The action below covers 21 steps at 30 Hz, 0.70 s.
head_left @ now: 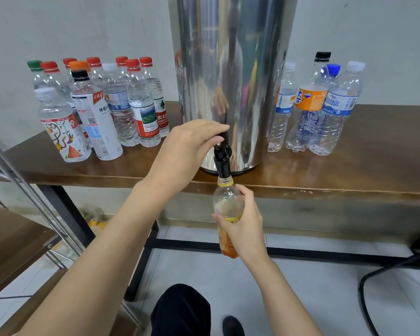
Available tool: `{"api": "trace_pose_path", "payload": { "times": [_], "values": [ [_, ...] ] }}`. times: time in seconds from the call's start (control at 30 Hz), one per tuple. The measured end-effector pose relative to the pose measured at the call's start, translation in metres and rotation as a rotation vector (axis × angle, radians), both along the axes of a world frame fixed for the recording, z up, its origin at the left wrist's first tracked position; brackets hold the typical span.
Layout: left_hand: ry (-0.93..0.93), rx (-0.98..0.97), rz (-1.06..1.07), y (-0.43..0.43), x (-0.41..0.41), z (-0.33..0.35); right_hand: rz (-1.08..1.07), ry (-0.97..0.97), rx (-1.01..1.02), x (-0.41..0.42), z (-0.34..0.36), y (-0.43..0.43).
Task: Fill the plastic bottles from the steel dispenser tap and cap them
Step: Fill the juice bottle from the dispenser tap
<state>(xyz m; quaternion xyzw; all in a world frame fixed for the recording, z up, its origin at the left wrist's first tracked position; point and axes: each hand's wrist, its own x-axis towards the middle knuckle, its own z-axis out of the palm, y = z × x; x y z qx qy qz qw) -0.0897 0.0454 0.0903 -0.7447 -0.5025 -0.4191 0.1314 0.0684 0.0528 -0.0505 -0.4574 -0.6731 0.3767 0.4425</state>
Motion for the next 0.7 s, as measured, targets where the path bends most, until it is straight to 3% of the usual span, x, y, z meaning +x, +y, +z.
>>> {"api": "trace_pose_path", "payload": {
  "times": [0.57, 0.7],
  "values": [
    [-0.238, 0.372, 0.139, -0.006, 0.018, -0.036, -0.004, 0.025, -0.003, -0.003, -0.001, 0.001],
    [-0.324, 0.368, 0.114, -0.019, 0.016, -0.060, -0.014, 0.042, 0.006, -0.006, -0.004, 0.003]
  ]
}}
